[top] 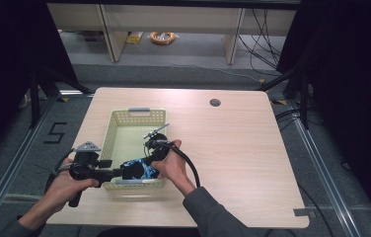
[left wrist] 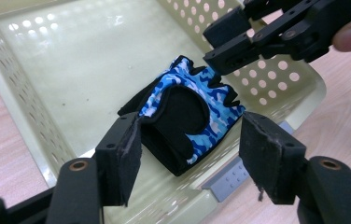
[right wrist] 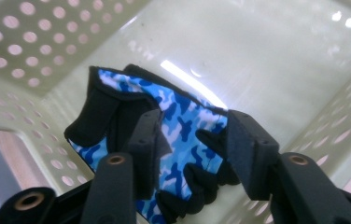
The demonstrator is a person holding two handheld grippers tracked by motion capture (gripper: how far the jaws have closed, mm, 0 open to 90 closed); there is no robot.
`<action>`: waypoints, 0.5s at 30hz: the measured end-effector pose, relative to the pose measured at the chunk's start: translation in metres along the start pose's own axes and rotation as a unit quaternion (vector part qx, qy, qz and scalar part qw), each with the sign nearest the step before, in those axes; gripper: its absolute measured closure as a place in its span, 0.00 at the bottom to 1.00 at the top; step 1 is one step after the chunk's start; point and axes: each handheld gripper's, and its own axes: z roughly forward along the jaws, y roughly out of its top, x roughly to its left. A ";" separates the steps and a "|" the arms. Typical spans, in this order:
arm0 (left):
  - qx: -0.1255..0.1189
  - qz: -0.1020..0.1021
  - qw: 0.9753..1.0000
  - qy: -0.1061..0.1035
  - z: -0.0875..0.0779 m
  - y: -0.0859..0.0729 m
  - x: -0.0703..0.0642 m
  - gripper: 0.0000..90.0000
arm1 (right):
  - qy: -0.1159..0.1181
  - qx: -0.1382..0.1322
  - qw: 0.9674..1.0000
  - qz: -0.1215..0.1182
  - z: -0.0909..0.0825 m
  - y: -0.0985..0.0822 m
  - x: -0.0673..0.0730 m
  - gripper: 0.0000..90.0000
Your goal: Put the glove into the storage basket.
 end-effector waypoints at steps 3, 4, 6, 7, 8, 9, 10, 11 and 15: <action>-0.004 -0.003 1.000 0.001 -0.002 0.000 0.000 0.42 | -0.006 0.001 1.000 0.010 -0.007 0.002 0.004 0.58; -0.014 -0.012 1.000 0.003 -0.002 0.000 -0.001 0.41 | -0.002 -0.013 1.000 -0.015 -0.007 0.003 0.002 0.57; -0.010 -0.003 1.000 0.002 -0.004 0.001 -0.002 0.40 | 0.000 -0.021 1.000 -0.014 -0.011 0.003 0.003 0.52; -0.015 -0.007 1.000 0.005 -0.004 0.001 -0.004 0.40 | 0.000 -0.030 0.999 -0.016 -0.013 0.003 0.003 0.52; -0.013 -0.001 1.000 0.001 -0.006 0.001 -0.004 0.39 | 0.002 -0.034 0.999 -0.013 -0.016 0.003 0.003 0.51; -0.015 -0.002 1.000 -0.003 -0.006 0.001 -0.006 0.39 | 0.004 -0.047 0.999 -0.015 -0.018 0.002 0.002 0.51; -0.016 0.000 1.000 -0.003 -0.006 0.000 -0.007 0.38 | 0.004 -0.050 0.999 -0.019 -0.021 0.002 0.001 0.50; -0.015 0.003 1.000 -0.002 -0.007 0.000 -0.009 0.37 | 0.009 -0.054 0.998 -0.020 -0.024 0.001 0.001 0.49; -0.020 0.010 1.000 -0.007 -0.006 0.000 -0.016 0.36 | 0.011 -0.059 0.998 -0.009 -0.036 -0.004 0.000 0.48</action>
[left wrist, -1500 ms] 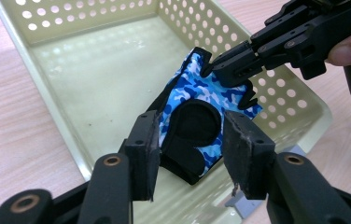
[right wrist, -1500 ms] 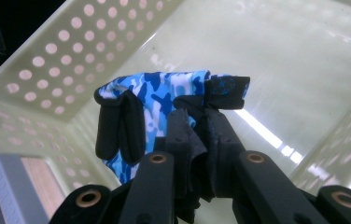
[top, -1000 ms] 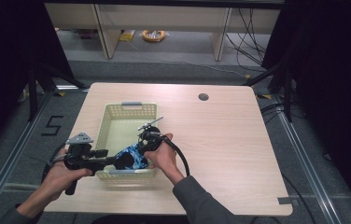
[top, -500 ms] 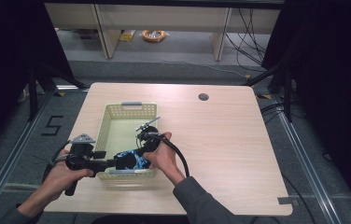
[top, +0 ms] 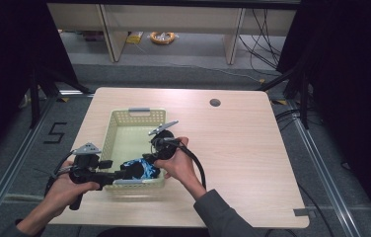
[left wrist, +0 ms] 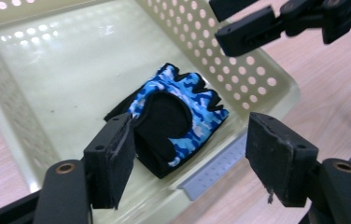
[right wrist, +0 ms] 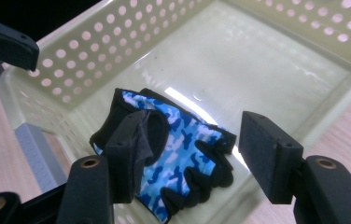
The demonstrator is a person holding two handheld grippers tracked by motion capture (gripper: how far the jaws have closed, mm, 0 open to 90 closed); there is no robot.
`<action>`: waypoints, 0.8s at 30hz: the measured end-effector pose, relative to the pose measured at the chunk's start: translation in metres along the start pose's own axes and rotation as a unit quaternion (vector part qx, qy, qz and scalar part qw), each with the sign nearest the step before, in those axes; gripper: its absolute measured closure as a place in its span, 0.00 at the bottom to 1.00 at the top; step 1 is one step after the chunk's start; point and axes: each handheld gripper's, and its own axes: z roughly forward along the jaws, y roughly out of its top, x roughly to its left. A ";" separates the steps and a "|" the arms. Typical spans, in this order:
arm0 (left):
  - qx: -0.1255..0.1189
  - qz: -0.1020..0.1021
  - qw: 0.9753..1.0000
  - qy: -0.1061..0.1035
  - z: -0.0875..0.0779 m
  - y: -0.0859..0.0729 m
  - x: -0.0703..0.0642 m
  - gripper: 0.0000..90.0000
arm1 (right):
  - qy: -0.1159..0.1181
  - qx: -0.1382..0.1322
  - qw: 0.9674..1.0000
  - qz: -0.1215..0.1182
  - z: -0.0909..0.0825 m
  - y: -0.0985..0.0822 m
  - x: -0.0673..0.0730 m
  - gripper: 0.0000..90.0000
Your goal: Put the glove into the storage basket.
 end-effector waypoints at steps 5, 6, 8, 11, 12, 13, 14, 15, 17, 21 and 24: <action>0.001 0.002 1.000 -0.010 0.001 0.002 -0.006 0.36 | 0.004 -0.015 1.000 -0.007 -0.013 -0.004 -0.007 0.48; -0.004 0.004 1.000 -0.009 0.001 0.002 -0.007 0.36 | 0.005 -0.020 1.000 -0.003 -0.014 -0.005 -0.008 0.47; -0.002 0.004 1.000 -0.012 0.001 0.004 -0.008 0.35 | 0.006 -0.023 1.000 -0.003 -0.018 -0.006 -0.011 0.46; -0.001 0.007 1.000 -0.017 0.001 0.005 -0.008 0.34 | 0.009 -0.034 0.999 -0.011 -0.023 -0.008 -0.016 0.45; -0.006 0.008 1.000 -0.013 0.001 0.004 -0.009 0.34 | 0.007 -0.034 0.999 0.001 -0.025 -0.009 -0.016 0.44; -0.009 0.005 1.000 -0.014 0.002 0.004 -0.010 0.33 | 0.008 -0.042 0.999 0.006 -0.026 -0.010 -0.017 0.44; -0.005 0.010 1.000 -0.015 0.001 0.004 -0.010 0.33 | 0.006 -0.037 0.999 0.002 -0.029 -0.011 -0.019 0.43; -0.010 0.005 1.000 -0.018 0.002 0.004 -0.011 0.32 | 0.012 -0.044 0.999 0.006 -0.031 -0.012 -0.019 0.43; -0.007 0.009 1.000 -0.018 0.002 0.004 -0.011 0.31 | 0.015 -0.050 0.999 0.004 -0.036 -0.014 -0.021 0.42; -0.007 0.011 1.000 -0.023 0.003 0.002 -0.013 0.31 | 0.016 -0.060 0.998 0.006 -0.045 -0.017 -0.024 0.41; -0.012 0.005 1.000 -0.027 0.006 0.001 -0.017 0.30 | 0.016 -0.067 0.998 0.007 -0.054 -0.022 -0.028 0.40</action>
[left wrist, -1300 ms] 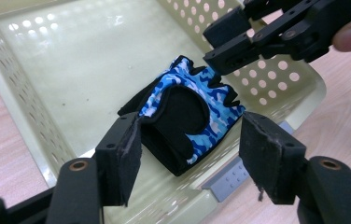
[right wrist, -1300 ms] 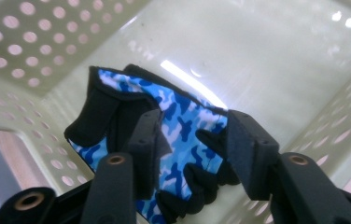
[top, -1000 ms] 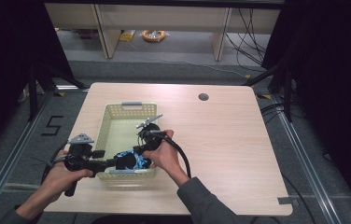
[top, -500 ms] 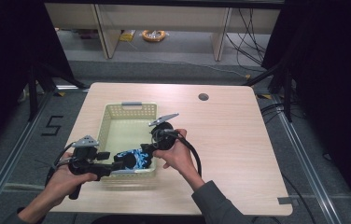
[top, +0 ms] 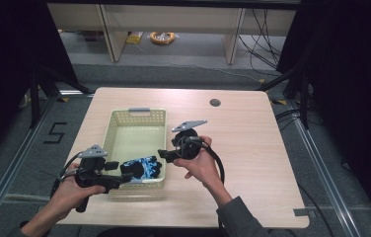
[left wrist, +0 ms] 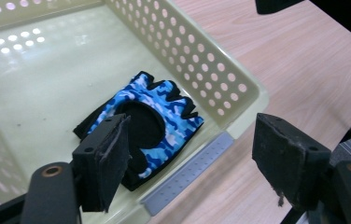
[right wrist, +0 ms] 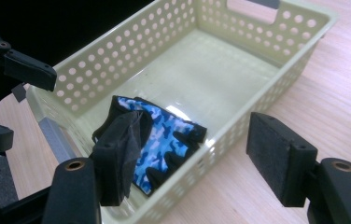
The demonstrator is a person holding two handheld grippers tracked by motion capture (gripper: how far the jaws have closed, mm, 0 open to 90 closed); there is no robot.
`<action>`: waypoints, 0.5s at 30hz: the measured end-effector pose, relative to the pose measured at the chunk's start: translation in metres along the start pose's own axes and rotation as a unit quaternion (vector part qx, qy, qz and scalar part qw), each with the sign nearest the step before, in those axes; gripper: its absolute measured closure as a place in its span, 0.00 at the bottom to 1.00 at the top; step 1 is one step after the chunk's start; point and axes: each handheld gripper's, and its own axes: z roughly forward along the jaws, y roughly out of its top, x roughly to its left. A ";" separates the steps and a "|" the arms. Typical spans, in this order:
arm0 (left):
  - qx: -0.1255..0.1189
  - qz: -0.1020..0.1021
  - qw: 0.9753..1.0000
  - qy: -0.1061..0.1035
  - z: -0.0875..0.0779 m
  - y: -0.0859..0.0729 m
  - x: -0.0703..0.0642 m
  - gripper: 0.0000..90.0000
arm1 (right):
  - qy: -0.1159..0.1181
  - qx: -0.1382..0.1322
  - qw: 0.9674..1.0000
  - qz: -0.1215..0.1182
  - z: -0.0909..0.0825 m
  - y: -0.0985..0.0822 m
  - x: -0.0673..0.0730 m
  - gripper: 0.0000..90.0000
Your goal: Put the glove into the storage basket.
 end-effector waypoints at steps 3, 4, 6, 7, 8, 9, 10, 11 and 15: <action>-0.008 0.002 1.000 -0.007 0.003 0.000 -0.007 0.30 | 0.003 -0.014 1.000 0.005 -0.013 -0.006 -0.005 0.40; -0.008 0.002 1.000 -0.007 0.003 0.000 -0.007 0.30 | -0.004 -0.016 1.000 -0.001 -0.016 -0.007 -0.007 0.40; -0.018 -0.003 1.000 -0.017 0.004 0.001 -0.014 0.30 | -0.009 -0.019 1.000 0.002 -0.023 -0.011 -0.009 0.39; -0.021 0.000 1.000 -0.016 0.005 0.001 -0.016 0.30 | -0.010 -0.020 1.000 0.001 -0.026 -0.013 -0.011 0.39; -0.020 -0.001 1.000 -0.021 0.006 0.001 -0.018 0.30 | -0.005 -0.025 1.000 0.004 -0.027 -0.016 -0.012 0.39; -0.018 0.003 1.000 -0.023 0.007 0.001 -0.020 0.30 | -0.008 -0.024 1.000 0.006 -0.030 -0.018 -0.013 0.39; -0.017 0.002 0.999 -0.028 0.009 0.001 -0.023 0.30 | -0.015 -0.025 1.000 0.006 -0.034 -0.020 -0.014 0.39; -0.020 0.002 0.999 -0.029 0.010 0.000 -0.025 0.30 | -0.019 -0.027 0.999 0.002 -0.036 -0.023 -0.015 0.39; -0.023 0.013 0.999 -0.040 0.014 -0.001 -0.034 0.30 | -0.018 -0.033 0.999 0.003 -0.045 -0.034 -0.019 0.39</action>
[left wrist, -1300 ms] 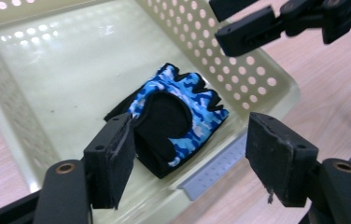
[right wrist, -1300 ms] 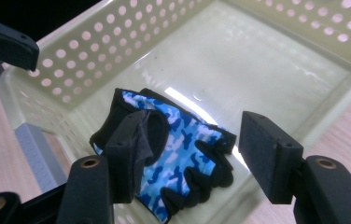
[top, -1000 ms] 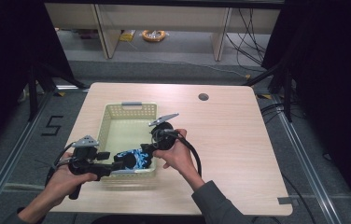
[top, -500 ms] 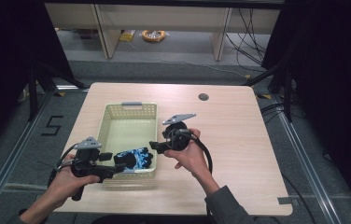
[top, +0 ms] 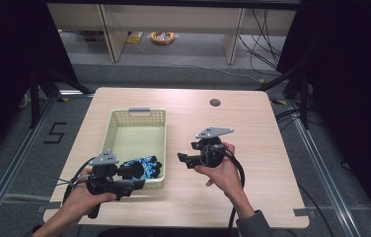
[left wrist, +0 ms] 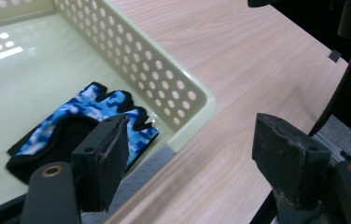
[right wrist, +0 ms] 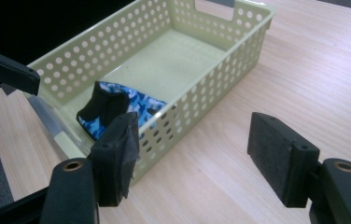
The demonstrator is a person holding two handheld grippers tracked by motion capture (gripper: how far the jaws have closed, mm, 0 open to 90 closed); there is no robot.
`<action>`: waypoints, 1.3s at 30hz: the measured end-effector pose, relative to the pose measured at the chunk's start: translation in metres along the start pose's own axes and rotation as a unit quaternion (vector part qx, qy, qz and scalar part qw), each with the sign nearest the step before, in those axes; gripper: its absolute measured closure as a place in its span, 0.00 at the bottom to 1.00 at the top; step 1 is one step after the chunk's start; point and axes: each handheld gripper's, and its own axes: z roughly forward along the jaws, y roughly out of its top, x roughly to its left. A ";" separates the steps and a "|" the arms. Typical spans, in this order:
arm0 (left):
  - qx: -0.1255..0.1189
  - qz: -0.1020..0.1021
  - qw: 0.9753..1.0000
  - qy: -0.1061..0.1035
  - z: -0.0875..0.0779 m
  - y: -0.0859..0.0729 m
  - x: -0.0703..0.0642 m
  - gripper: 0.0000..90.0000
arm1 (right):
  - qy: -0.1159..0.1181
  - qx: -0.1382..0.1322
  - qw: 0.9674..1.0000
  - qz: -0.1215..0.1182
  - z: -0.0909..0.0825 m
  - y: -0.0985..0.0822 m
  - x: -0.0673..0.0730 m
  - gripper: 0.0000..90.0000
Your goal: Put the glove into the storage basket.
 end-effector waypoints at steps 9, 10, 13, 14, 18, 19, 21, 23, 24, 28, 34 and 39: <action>-0.023 0.026 0.999 -0.011 0.008 -0.007 -0.025 0.30 | -0.007 -0.016 1.000 0.013 -0.012 -0.024 -0.006 0.39; -0.024 0.029 0.999 -0.013 0.010 -0.010 -0.027 0.30 | -0.016 -0.011 1.000 0.006 -0.014 -0.026 -0.007 0.39; -0.021 0.040 0.999 -0.020 0.012 -0.013 -0.031 0.30 | -0.016 -0.009 1.000 0.015 -0.015 -0.030 -0.007 0.39; -0.023 0.036 0.999 -0.022 0.015 -0.018 -0.035 0.31 | -0.010 -0.013 1.000 0.016 -0.015 -0.035 -0.009 0.39; -0.017 0.041 0.999 -0.025 0.018 -0.023 -0.039 0.31 | -0.021 -0.013 1.000 0.018 -0.020 -0.043 -0.012 0.39; -0.023 0.038 0.999 -0.021 0.019 -0.025 -0.040 0.31 | -0.016 -0.012 1.000 0.022 -0.021 -0.044 -0.011 0.39; -0.015 0.048 0.998 -0.027 0.020 -0.026 -0.039 0.31 | -0.017 -0.011 1.000 0.023 -0.023 -0.047 -0.012 0.39; -0.015 0.045 0.999 -0.024 0.020 -0.027 -0.041 0.31 | -0.020 -0.012 1.000 0.020 -0.024 -0.051 -0.014 0.39; -0.016 0.049 0.998 -0.021 0.021 -0.028 -0.041 0.31 | -0.021 -0.009 0.999 0.031 -0.026 -0.052 -0.012 0.39; -0.014 0.052 0.998 -0.021 0.023 -0.032 -0.042 0.31 | -0.010 -0.019 0.999 0.026 -0.027 -0.056 -0.012 0.38; -0.012 0.061 0.998 -0.022 0.026 -0.044 -0.047 0.31 | 0.000 -0.027 1.000 0.016 -0.028 -0.066 -0.008 0.37; 0.009 0.072 0.997 -0.017 0.029 -0.055 -0.046 0.31 | 0.004 -0.030 0.999 0.015 -0.028 -0.077 -0.004 0.36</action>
